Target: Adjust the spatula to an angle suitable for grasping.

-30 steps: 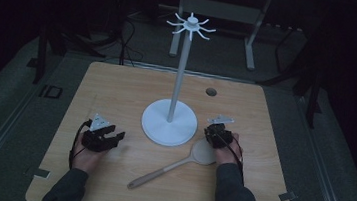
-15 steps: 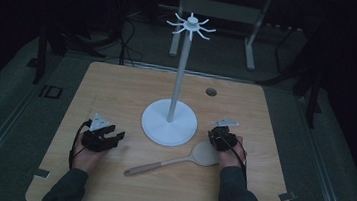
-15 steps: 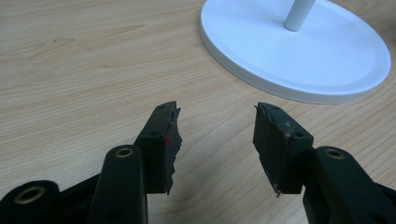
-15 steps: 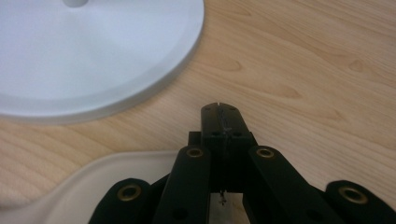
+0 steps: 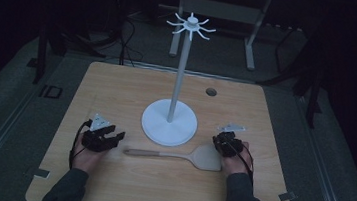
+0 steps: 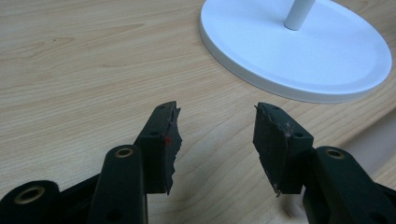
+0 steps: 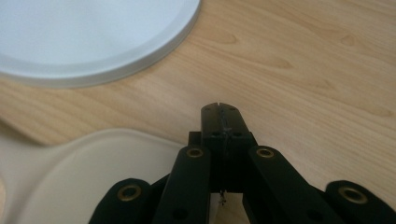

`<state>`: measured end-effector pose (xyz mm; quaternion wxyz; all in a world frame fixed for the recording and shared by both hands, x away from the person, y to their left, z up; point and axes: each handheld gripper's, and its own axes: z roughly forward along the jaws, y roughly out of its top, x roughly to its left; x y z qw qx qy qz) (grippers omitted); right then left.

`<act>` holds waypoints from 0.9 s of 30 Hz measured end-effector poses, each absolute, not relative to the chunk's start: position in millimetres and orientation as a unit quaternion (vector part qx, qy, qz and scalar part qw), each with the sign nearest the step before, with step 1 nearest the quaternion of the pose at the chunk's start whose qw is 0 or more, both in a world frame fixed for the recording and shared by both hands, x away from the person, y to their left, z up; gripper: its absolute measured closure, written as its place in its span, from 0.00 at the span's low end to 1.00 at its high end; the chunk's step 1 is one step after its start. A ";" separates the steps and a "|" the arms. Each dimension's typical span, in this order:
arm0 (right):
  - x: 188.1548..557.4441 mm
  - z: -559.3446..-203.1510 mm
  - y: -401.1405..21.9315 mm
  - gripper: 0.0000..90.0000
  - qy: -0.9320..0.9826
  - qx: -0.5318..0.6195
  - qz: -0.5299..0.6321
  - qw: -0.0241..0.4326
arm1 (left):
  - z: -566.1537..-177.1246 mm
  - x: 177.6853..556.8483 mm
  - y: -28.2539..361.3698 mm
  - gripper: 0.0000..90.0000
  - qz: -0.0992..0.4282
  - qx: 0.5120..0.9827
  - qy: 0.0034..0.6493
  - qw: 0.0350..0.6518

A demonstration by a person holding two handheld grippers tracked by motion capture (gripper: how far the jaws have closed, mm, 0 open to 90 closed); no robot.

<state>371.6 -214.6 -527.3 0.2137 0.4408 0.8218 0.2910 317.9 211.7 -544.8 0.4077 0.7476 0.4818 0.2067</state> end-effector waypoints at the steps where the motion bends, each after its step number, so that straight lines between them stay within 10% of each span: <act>1: 368.2 -527.1 -216.9 1.00 0.824 0.440 0.289 0.210 | -544.8 317.9 211.6 0.56 0.207 0.748 0.482 0.407; 27: 313.7 -522.2 -196.3 0.98 0.867 0.343 0.307 0.193 | -544.6 317.5 212.1 0.56 0.208 0.745 0.483 0.410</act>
